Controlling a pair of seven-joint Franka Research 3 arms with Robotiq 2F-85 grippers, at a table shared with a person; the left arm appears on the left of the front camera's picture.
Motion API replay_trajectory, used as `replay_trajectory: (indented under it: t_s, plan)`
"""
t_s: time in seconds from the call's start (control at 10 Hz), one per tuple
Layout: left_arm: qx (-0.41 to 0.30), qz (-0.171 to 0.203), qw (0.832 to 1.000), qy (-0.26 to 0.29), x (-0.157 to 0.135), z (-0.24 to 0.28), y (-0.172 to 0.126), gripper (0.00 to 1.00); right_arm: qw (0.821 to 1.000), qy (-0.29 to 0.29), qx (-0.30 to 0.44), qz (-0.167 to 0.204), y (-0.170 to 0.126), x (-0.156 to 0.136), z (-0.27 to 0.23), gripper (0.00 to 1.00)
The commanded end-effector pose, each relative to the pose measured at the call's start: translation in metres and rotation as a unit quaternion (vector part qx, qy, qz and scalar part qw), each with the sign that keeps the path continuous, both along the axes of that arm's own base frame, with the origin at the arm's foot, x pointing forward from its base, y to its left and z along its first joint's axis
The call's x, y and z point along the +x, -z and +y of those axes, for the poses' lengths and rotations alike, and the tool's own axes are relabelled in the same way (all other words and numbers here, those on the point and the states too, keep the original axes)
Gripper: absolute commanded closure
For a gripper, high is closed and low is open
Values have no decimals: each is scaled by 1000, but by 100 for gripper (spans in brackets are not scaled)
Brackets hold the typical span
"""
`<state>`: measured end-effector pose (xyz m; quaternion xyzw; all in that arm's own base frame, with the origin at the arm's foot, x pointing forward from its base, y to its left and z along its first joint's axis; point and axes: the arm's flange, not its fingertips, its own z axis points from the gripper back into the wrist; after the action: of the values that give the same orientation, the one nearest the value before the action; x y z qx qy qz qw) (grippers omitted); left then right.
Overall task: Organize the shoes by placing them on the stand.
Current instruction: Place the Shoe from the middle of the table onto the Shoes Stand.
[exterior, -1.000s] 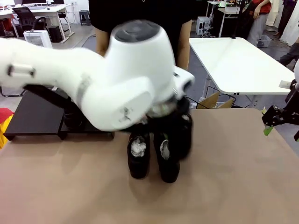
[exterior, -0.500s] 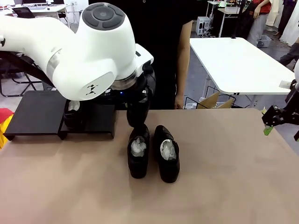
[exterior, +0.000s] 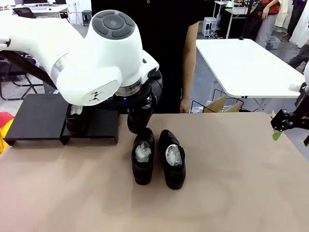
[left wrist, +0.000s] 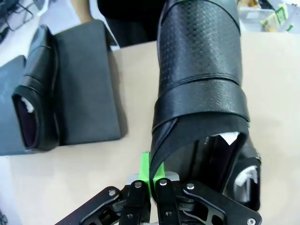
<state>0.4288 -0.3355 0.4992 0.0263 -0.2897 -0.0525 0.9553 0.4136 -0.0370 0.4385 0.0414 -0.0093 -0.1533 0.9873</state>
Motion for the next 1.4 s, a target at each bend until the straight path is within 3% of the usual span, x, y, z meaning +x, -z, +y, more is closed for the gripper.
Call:
replay_trajectory:
  t_s: [0.0, 0.3, 0.7, 1.3]
  plan:
    - [22, -48, 998, -15, 22, 16, -2, 100, 1000, -9, -3, -1, 0, -3, 0, 0]
    - [-14, -7, 1000, 18, 53, 57, 8, 100, 1000, -9, -3, -1, 0, -3, 0, 0]
    - [-37, 15, 998, -44, 78, 101, 18, 100, 1000, -9, -3, -1, 0, -3, 0, 0]
    - [-6, 26, 996, -90, 83, 121, 39, 100, 1000, -9, -3, -1, 0, -3, 0, 0]
